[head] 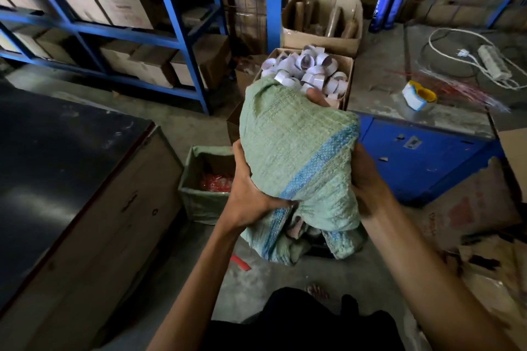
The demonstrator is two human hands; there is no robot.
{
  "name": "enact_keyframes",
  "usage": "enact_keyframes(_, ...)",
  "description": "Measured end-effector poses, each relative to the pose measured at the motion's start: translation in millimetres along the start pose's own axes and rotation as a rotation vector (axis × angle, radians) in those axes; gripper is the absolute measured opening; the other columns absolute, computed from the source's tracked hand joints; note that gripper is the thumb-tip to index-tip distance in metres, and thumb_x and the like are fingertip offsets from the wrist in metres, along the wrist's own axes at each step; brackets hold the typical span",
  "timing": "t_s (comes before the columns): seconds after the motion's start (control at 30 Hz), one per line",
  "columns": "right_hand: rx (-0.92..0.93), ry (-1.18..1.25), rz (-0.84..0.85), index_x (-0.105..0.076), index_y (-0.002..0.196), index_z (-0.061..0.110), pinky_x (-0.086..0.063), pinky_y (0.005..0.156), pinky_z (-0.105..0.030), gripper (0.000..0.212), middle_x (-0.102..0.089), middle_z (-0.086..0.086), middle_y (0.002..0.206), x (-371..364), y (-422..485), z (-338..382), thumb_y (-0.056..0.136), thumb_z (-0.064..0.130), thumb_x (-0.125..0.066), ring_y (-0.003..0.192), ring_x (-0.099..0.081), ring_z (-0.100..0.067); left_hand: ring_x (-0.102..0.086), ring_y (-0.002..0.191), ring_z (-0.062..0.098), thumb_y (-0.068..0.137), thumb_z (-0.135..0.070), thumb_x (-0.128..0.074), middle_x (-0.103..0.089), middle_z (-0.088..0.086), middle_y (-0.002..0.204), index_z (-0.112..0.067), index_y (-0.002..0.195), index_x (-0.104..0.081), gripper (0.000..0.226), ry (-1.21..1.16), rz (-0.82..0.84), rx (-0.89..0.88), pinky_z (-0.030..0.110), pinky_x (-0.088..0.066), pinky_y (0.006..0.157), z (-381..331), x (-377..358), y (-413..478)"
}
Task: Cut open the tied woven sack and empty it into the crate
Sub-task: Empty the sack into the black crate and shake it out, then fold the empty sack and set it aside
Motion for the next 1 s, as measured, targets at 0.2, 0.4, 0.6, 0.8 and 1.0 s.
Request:
enact_keyframes(0.2, -0.091, -0.258, -0.158, -0.046, 0.144, 0.015, -0.049, 0.102, -0.052, 0.062, -0.059, -0.019, 0.135, -41, 23, -65, 0.087, 0.001, -0.067, 0.121, -0.060, -0.033, -0.058, 0.124, -0.001, 0.040, -0.031, -0.099, -0.057, -0.011, 0.134, -0.044, 0.128, -0.040, 0.107, -0.087, -0.245, 0.196, 0.022, -0.054, 0.098, 27, 68, -51)
enact_keyframes(0.4, -0.189, -0.667, -0.185, -0.057, 0.128, 0.038, -0.050, 0.088, -0.021, 0.050, -0.063, 0.010, 0.123, -81, 18, -125, 0.081, 0.039, -0.072, 0.121, -0.058, -0.012, -0.067, 0.114, 0.023, 0.051, -0.018, -0.098, -0.063, 0.001, 0.129, -0.027, 0.136, -0.042, 0.102, -0.217, -0.571, 0.463, 0.050, -0.060, 0.091, 54, 141, -98)
enact_keyframes(0.6, -0.267, -0.807, 0.053, -0.025, 0.151, 0.045, -0.027, 0.119, -0.033, 0.059, -0.028, 0.020, 0.158, -100, 18, -194, 0.098, 0.040, -0.051, 0.144, -0.027, -0.001, -0.067, 0.110, 0.026, 0.057, -0.015, -0.094, -0.061, 0.007, 0.125, -0.023, 0.132, -0.038, 0.093, -0.320, -0.742, 0.611, 0.054, -0.058, 0.092, 75, 172, -118)
enact_keyframes(0.8, -0.368, -0.880, 0.139, -0.020, 0.150, 0.051, -0.020, 0.123, -0.039, 0.070, -0.022, 0.026, 0.158, -90, 56, -232, 0.089, 0.062, -0.051, 0.146, -0.020, 0.002, -0.064, 0.110, 0.028, 0.068, -0.013, -0.091, -0.056, 0.008, 0.124, -0.021, 0.132, -0.033, 0.087, -0.419, -0.839, 0.763, 0.055, -0.056, 0.096, 109, 174, -110)
enact_keyframes(1.0, -0.541, -0.904, 0.189, -0.021, 0.146, 0.057, -0.026, 0.121, -0.044, 0.084, -0.029, 0.024, 0.157, -48, 125, -247, 0.073, 0.078, -0.056, 0.145, -0.027, -0.003, -0.064, 0.106, 0.024, 0.074, -0.015, -0.088, -0.056, 0.005, 0.117, -0.021, 0.128, -0.031, 0.079, -0.439, -0.901, 0.908, 0.049, -0.056, 0.094, 156, 169, -66)
Point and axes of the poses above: each hand's wrist, its own y-axis towards the middle knuckle, its own x-axis out of the back of the hand, z = x × y, the point moved 1 cm from there along y, towards the middle knuckle
